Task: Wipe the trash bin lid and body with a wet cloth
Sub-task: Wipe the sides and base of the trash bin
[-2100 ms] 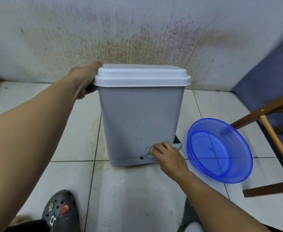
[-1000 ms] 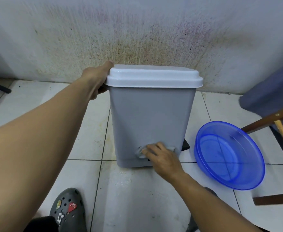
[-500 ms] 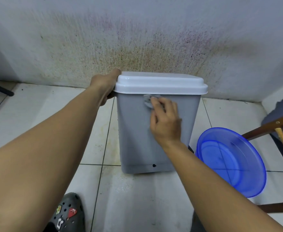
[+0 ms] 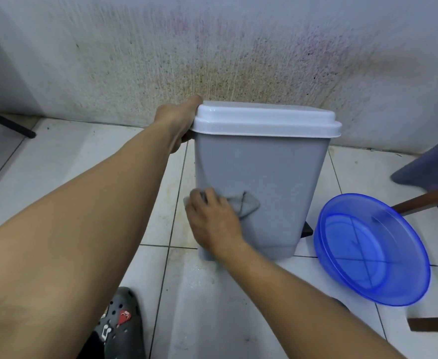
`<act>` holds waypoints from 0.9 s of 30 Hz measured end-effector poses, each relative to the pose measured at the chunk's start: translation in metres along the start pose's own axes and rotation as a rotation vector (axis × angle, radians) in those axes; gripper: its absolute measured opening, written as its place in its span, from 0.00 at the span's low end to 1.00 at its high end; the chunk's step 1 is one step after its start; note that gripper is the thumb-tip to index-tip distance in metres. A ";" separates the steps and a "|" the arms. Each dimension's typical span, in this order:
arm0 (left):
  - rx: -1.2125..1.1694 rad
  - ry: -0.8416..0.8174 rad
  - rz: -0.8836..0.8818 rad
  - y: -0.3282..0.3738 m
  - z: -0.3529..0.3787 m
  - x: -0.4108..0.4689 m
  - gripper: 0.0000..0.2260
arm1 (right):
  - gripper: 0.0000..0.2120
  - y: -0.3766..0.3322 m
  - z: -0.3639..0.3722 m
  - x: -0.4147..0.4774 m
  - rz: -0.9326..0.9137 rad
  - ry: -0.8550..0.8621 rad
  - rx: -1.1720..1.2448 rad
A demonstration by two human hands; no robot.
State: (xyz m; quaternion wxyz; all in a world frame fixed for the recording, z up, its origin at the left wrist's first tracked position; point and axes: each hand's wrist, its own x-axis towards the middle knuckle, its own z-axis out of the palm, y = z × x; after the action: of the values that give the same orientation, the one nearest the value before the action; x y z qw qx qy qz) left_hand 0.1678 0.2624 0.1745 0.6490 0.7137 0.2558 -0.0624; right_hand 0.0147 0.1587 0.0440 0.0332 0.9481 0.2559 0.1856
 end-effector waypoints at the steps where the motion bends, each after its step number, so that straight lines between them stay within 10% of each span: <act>1: 0.005 0.001 -0.003 0.000 0.000 0.000 0.15 | 0.14 -0.007 0.006 -0.014 -0.026 -0.046 -0.001; 12: 0.032 -0.002 0.011 -0.003 -0.001 0.006 0.17 | 0.08 0.026 0.044 -0.139 -0.089 -0.184 0.141; 19: 0.044 0.029 0.004 -0.005 0.000 0.008 0.18 | 0.25 0.084 0.024 -0.168 0.192 -0.310 0.247; 27: 0.040 0.028 0.031 -0.008 -0.002 0.006 0.19 | 0.20 0.128 0.001 -0.146 0.563 0.039 0.432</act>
State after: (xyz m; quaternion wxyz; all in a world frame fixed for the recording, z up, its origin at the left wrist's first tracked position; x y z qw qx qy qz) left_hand 0.1691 0.2666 0.1652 0.6321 0.7311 0.2523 -0.0475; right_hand -0.0409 -0.0249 0.0147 -0.2255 0.9629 0.0182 0.1474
